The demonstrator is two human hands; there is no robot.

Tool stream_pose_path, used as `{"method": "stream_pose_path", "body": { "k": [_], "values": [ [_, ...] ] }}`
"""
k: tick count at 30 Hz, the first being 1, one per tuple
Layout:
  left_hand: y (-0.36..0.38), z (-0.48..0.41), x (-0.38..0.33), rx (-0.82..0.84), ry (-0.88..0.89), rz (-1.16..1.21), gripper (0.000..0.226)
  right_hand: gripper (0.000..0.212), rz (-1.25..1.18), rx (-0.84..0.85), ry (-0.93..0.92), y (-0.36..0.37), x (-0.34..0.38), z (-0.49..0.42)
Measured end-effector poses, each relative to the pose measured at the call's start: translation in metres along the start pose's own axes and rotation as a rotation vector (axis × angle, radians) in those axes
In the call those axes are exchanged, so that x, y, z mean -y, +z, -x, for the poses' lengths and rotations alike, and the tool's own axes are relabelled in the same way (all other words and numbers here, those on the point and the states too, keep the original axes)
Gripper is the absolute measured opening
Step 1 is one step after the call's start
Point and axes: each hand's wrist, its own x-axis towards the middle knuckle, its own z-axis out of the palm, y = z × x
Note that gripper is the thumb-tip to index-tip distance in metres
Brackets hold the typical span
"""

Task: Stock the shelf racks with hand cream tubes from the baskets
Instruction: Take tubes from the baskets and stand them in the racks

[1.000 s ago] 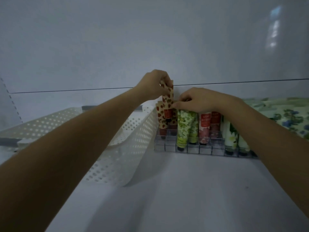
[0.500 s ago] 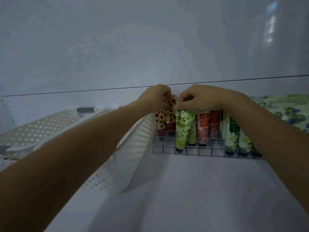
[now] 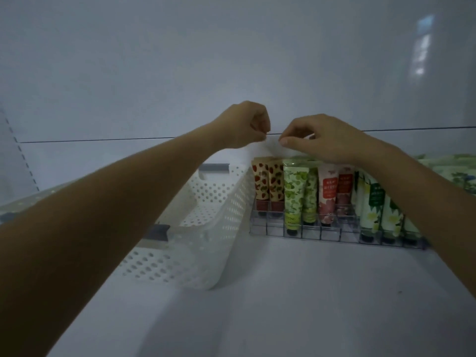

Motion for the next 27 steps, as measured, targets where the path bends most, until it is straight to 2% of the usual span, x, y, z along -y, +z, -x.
{"method": "stream_pose_path", "body": {
  "k": [4, 16, 21, 27],
  "values": [
    [-0.029, 0.014, 0.03, -0.012, -0.071, -0.009, 0.015, 0.018, -0.005, 0.011, -0.088, 0.013, 0.028, -0.011],
    [-0.083, 0.087, 0.163, 0.152, -0.222, -0.056, 0.025, 0.03, 0.093, 0.4, -0.163, 0.096, 0.135, -0.085],
    [-0.088, 0.101, 0.208, 0.27, -0.191, -0.083, 0.025, 0.031, 0.153, 0.466, -0.127, 0.124, 0.163, -0.107],
    [-0.082, 0.106, 0.243, 0.534, -0.073, -0.153, 0.025, 0.027, 0.165, 0.542, -0.068, 0.144, 0.183, -0.121]
  ]
}}
